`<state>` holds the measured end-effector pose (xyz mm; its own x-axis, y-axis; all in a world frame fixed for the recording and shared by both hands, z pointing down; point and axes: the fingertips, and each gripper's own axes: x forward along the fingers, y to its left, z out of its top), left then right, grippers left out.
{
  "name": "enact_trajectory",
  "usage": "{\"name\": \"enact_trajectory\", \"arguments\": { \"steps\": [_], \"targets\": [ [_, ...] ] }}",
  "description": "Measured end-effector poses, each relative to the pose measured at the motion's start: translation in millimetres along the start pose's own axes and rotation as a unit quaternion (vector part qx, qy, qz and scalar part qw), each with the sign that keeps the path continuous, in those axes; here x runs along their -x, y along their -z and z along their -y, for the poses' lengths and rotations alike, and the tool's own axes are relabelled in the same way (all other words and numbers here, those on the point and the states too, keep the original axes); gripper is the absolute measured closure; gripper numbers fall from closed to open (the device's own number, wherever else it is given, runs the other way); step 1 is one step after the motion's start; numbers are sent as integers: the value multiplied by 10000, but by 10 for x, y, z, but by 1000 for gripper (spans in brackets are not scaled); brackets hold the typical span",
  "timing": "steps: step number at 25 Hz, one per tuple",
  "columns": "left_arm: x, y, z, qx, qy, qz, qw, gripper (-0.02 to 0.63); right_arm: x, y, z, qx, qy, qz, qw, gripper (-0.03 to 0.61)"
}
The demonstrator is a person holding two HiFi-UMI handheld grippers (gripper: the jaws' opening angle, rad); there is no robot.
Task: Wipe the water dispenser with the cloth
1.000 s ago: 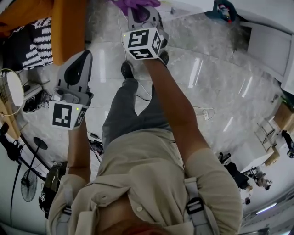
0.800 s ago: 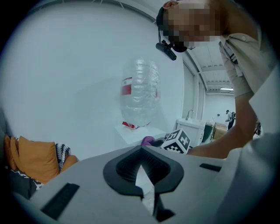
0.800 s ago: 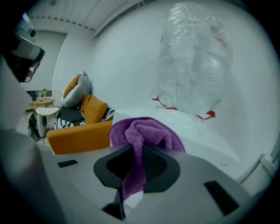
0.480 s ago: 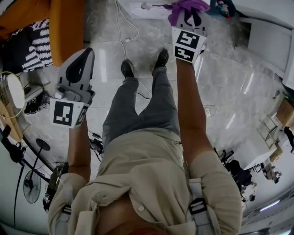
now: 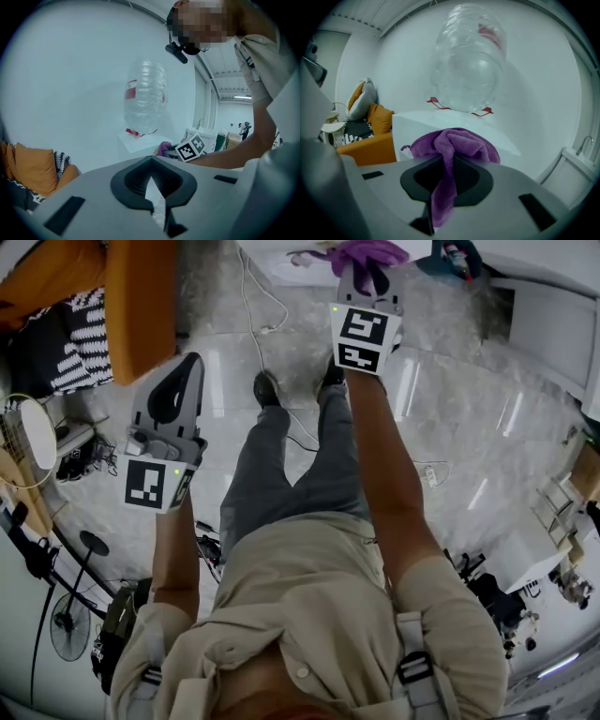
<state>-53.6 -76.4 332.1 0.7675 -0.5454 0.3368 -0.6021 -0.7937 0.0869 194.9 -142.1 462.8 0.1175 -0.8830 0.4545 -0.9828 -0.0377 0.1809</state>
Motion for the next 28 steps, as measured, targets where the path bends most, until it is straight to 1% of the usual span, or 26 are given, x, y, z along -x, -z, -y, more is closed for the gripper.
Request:
{"name": "enact_trajectory", "arguments": {
  "steps": [2,4,7,9,11,14,17,20,22,24,26,28],
  "targets": [
    [12,38,-34,93,-44,48,9999,598,-76,-87,-360,135,-358,58,9992,515],
    [45,63,-100,153,-95,115,9998,598,-174,-229,-765,395,-723,182,9964,515],
    [174,160,-157,132,-133,38,9998,598,-254,-395,-1312,674,-1185,317,9902,515],
    [239,151,-197,165,-198,101,9996,598,-286,-438,-1476,717,-1288,351,9885,515],
    [300,161,-245,182,-245,120,9995,598,-291,-422,-1481,729,-1266,343,9887,515],
    [342,239,-285,174,-271,36,9995,598,-264,-261,-1221,668,-1052,201,9920,515],
    [289,254,-247,179,-221,42,9996,598,-213,-46,-703,552,-638,66,9964,515],
    [210,248,-150,175,-99,47,9998,598,-102,203,21,271,49,-163,9995,515],
    [151,244,-69,166,-11,41,9999,598,-22,375,540,20,547,-331,9980,515],
    [96,222,16,140,61,54,9999,598,30,464,935,-95,866,-394,9954,515],
    [55,188,83,114,112,94,9998,598,44,453,1091,-47,932,-380,9949,515],
    [24,173,124,121,141,90,9998,598,44,427,1070,-26,882,-349,9955,515]
  ]
}}
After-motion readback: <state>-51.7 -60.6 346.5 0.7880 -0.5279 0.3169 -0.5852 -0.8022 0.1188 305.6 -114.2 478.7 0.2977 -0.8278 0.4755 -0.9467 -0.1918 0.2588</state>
